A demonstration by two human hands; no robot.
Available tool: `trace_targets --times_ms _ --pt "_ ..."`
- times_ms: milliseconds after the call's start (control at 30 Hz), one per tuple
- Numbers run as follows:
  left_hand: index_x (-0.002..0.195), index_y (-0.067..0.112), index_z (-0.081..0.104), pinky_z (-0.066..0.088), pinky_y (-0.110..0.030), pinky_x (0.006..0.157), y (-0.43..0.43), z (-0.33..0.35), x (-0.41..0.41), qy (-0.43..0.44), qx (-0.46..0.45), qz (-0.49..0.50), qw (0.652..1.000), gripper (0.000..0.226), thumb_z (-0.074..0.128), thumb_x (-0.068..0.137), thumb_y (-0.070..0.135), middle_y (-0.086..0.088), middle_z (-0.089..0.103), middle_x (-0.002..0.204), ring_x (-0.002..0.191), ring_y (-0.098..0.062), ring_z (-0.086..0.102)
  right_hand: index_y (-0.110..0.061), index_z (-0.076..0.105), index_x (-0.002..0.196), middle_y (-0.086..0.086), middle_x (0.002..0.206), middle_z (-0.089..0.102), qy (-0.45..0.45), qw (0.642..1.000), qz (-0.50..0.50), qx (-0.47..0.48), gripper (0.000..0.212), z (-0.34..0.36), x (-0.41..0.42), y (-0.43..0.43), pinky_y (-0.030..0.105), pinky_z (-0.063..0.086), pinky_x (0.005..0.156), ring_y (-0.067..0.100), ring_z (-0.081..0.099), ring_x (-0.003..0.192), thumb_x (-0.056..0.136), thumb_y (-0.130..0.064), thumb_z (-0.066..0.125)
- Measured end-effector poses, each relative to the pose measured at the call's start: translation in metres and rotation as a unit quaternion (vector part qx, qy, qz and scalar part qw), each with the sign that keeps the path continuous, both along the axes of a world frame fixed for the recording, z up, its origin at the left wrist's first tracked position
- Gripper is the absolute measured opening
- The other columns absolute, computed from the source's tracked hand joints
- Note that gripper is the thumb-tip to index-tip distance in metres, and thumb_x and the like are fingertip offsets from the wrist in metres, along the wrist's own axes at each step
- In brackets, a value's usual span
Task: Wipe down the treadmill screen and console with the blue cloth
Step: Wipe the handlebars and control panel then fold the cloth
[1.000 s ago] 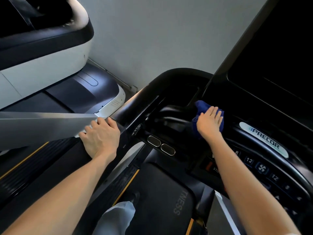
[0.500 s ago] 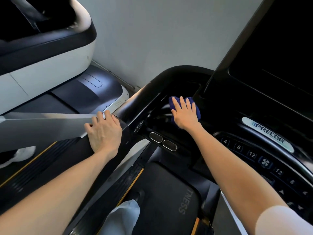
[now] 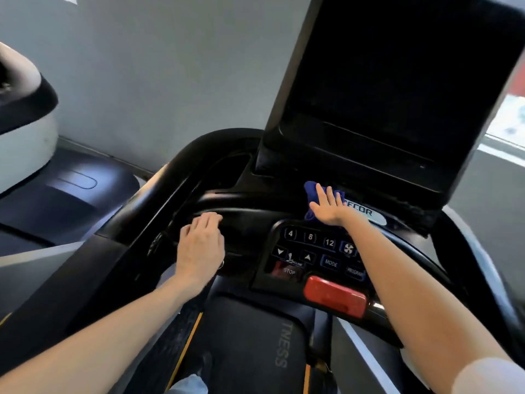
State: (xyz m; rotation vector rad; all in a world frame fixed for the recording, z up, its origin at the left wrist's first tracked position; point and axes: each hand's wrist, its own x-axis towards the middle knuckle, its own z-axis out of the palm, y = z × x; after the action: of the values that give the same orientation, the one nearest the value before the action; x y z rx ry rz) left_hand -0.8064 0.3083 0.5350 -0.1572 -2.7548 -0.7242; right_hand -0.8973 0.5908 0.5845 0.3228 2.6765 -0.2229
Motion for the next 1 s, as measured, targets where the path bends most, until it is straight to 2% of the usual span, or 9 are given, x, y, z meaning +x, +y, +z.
trace_targets --times_ms 100,167,233,300,400,533,633,800,1000 --pt "0.134 0.011 0.050 0.038 -0.036 0.097 0.047 0.011 -0.004 -0.016 0.004 -0.104 0.994 0.046 0.030 0.094 0.022 -0.003 0.058 0.131 0.122 -0.019 0.053 -0.028 -0.005 0.150 0.003 0.158 -0.012 0.044 0.997 -0.047 -0.032 0.057 -0.004 0.014 0.035 0.039 -0.006 0.117 0.024 -0.012 0.145 0.101 -0.041 0.021" --pt "0.140 0.013 0.042 0.037 -0.034 0.098 0.070 0.019 -0.010 -0.033 -0.023 -0.144 0.989 0.044 0.029 0.100 0.025 0.000 0.056 0.134 0.124 -0.016 0.051 -0.028 -0.002 0.150 0.003 0.158 -0.008 0.077 0.993 -0.074 -0.041 0.056 -0.010 0.022 0.054 0.039 -0.005 0.117 0.023 -0.010 0.145 0.101 -0.039 0.021" --pt "0.140 0.014 0.043 0.039 -0.035 0.100 0.085 0.028 -0.017 -0.072 -0.021 -0.151 0.986 0.041 0.035 0.101 0.025 -0.001 0.057 0.132 0.121 -0.019 0.052 -0.027 0.002 0.151 0.003 0.159 -0.004 0.108 0.988 -0.102 -0.041 0.054 -0.014 0.030 0.073 0.039 -0.003 0.118 0.022 -0.007 0.145 0.101 -0.037 0.021" --pt "0.133 0.014 0.054 0.041 -0.035 0.101 0.091 0.034 -0.026 -0.112 0.017 -0.137 0.984 0.037 0.045 0.098 0.023 -0.004 0.061 0.127 0.121 -0.024 0.052 -0.026 0.006 0.151 0.002 0.159 -0.001 0.133 0.982 -0.130 -0.042 0.053 -0.017 0.040 0.093 0.039 -0.001 0.116 0.021 -0.003 0.146 0.101 -0.036 0.021" --pt "0.111 0.014 0.070 0.043 -0.031 0.097 0.090 0.041 -0.042 -0.144 0.070 -0.113 0.981 0.025 0.064 0.088 0.019 -0.004 0.069 0.111 0.114 -0.024 0.057 -0.025 0.011 0.150 0.004 0.159 0.003 0.144 0.974 -0.164 -0.055 0.050 -0.019 0.047 0.117 0.040 0.000 0.117 0.023 -0.001 0.146 0.101 -0.033 0.020" --pt "0.096 0.011 0.075 0.042 -0.018 0.078 0.089 0.050 -0.053 -0.205 0.116 -0.097 0.967 0.019 0.076 0.077 0.014 -0.004 0.073 0.093 0.094 -0.017 0.065 -0.026 0.011 0.150 0.005 0.159 -0.001 0.134 0.969 -0.195 -0.064 0.052 -0.015 0.043 0.111 0.041 -0.003 0.117 0.026 -0.005 0.145 0.101 -0.035 0.023" --pt "0.094 0.011 0.075 0.043 -0.020 0.070 0.091 0.054 -0.053 -0.224 0.128 -0.087 0.962 0.018 0.077 0.076 0.012 -0.003 0.071 0.082 0.075 -0.017 0.064 -0.030 0.006 0.150 0.002 0.159 -0.003 0.140 0.978 -0.143 -0.053 0.054 -0.014 0.029 0.077 0.041 -0.007 0.115 0.026 -0.008 0.145 0.100 -0.041 0.023" --pt "0.097 0.015 0.075 0.040 -0.017 0.080 0.092 0.048 -0.041 -0.195 0.152 -0.053 0.968 0.017 0.073 0.080 0.016 0.000 0.072 0.100 0.100 -0.015 0.065 -0.031 0.007 0.150 0.003 0.159 0.002 0.137 0.990 0.009 -0.037 0.054 -0.015 -0.016 0.009 0.042 -0.005 0.115 0.026 -0.004 0.145 0.099 -0.043 0.023" --pt "0.103 0.023 0.074 0.040 -0.019 0.080 0.094 0.049 -0.036 -0.189 0.146 -0.028 0.971 0.021 0.072 0.082 0.024 0.001 0.072 0.101 0.102 -0.016 0.064 -0.029 0.016 0.149 0.000 0.158 0.010 0.156 0.975 0.153 -0.023 0.053 -0.028 -0.043 -0.063 0.040 -0.001 0.116 0.024 0.005 0.145 0.099 -0.039 0.028"
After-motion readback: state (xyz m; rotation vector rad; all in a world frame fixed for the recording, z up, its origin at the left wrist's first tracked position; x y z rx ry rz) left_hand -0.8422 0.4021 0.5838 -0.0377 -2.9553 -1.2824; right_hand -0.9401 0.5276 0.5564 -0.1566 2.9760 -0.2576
